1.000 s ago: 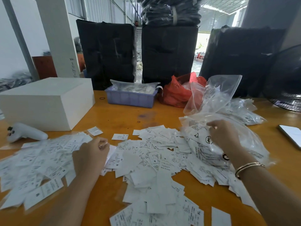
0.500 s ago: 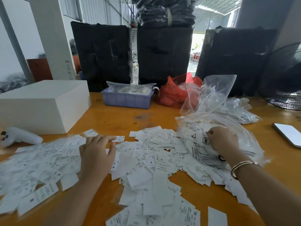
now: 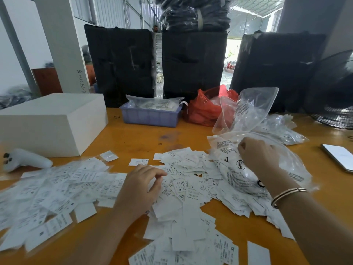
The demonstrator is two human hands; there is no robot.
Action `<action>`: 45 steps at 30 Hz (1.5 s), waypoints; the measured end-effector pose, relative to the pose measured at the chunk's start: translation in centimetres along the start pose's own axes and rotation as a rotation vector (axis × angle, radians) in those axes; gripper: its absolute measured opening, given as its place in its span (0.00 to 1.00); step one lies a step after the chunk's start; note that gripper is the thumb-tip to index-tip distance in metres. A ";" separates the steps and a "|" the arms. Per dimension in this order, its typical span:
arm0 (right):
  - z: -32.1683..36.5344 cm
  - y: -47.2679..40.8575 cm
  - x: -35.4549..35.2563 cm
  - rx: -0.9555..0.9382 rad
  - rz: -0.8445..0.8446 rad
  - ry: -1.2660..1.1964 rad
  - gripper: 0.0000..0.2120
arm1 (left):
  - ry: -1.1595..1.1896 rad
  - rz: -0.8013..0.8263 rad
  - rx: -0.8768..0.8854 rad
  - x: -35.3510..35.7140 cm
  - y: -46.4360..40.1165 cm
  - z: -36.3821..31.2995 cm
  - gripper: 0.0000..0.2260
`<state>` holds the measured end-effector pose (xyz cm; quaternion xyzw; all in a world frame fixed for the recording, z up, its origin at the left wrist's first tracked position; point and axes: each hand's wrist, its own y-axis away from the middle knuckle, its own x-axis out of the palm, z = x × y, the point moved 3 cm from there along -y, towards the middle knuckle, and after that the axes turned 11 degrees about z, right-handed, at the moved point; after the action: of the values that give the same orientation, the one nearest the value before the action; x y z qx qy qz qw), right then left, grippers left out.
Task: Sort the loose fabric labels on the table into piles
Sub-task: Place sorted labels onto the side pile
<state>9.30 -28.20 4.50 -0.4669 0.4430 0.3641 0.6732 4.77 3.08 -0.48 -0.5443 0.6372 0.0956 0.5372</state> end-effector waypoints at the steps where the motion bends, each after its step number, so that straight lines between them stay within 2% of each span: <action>1: 0.0 -0.1 0.3 0.015 0.086 0.043 0.09 | 0.003 0.015 0.010 0.1 0.0 0.0 0.07; 3: -0.5 0.0 1.1 0.066 0.264 0.099 0.08 | 0.008 0.040 0.022 0.1 0.1 -0.1 0.07; 5: -1.1 0.3 1.7 0.113 0.340 0.087 0.09 | 0.018 0.053 0.038 0.1 0.0 -0.2 0.06; 12: -1.4 0.0 1.3 0.175 0.280 0.079 0.09 | 0.021 0.077 0.065 0.5 -0.2 0.0 0.06; 14: -1.3 0.2 0.6 0.160 0.229 0.130 0.11 | 0.019 0.076 0.071 0.6 -0.2 0.0 0.06; 16: -0.6 0.8 -0.7 0.086 0.075 0.172 0.13 | 0.025 0.074 0.069 0.6 -0.2 0.1 0.06; 17: 0.1 1.2 -1.7 0.026 -0.029 0.131 0.14 | 0.031 0.070 0.065 0.6 -0.2 0.1 0.06; 19: 2.3 2.8 -3.4 -0.114 -0.147 -0.156 0.12 | 0.055 0.061 0.047 0.7 -0.3 0.3 0.07; 20: 3.7 3.8 -4.0 -0.204 -0.118 -0.353 0.09 | 0.088 0.062 0.026 0.7 -0.3 0.3 0.08; 22: 6.8 5.8 -3.8 -0.370 0.100 -0.663 0.02 | 0.211 0.074 -0.039 0.6 -0.3 0.3 0.09; 24: 9.5 7.9 -2.2 -0.451 0.389 -0.854 0.05 | 0.359 0.100 -0.104 0.5 -0.4 0.3 0.09; 26: 11.0 9.3 -0.1 -0.442 0.568 -0.962 0.08 | 0.465 0.135 -0.130 0.5 -0.4 0.2 0.18; 29: 11.9 10.2 2.3 -0.406 0.687 -1.121 0.14 | 0.518 0.191 -0.122 0.6 -0.3 -0.2 0.20; 31: 12.1 10.4 3.1 -0.391 0.721 -1.180 0.18 | 0.519 0.192 -0.134 0.7 -0.4 -0.1 0.14; 33: 12.0 10.1 3.6 -0.372 0.716 -1.191 0.17 | 0.527 0.168 -0.155 0.9 -0.5 0.0 0.04; 35: 11.6 9.7 3.9 -0.297 0.697 -1.212 0.12 | 0.544 0.124 -0.171 0.8 -0.5 0.1 0.07; 37: 10.9 9.2 3.7 -0.231 0.618 -1.159 0.11 | 0.618 0.072 -0.222 0.6 -0.5 0.4 0.06; 39: 10.1 8.9 3.6 -0.343 0.491 -0.728 0.12 | 0.730 0.031 -0.278 0.6 -0.5 0.7 0.04; 41: 10.0 9.0 4.2 -0.474 0.506 -0.287 0.18 | 0.855 0.029 -0.337 0.7 -0.6 1.0 0.02; 42: 10.0 9.1 4.5 -0.492 0.541 -0.180 0.20 | 0.897 0.032 -0.353 0.8 -0.6 1.0 0.02; 45: 10.1 8.8 4.8 -0.476 0.545 -0.194 0.21 | 0.967 0.043 -0.370 0.8 -0.6 0.8 0.05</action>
<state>5.61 -15.56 -0.99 -0.4383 0.3881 0.6655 0.4631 5.89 2.93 -1.19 -0.5990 0.7961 -0.0445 0.0740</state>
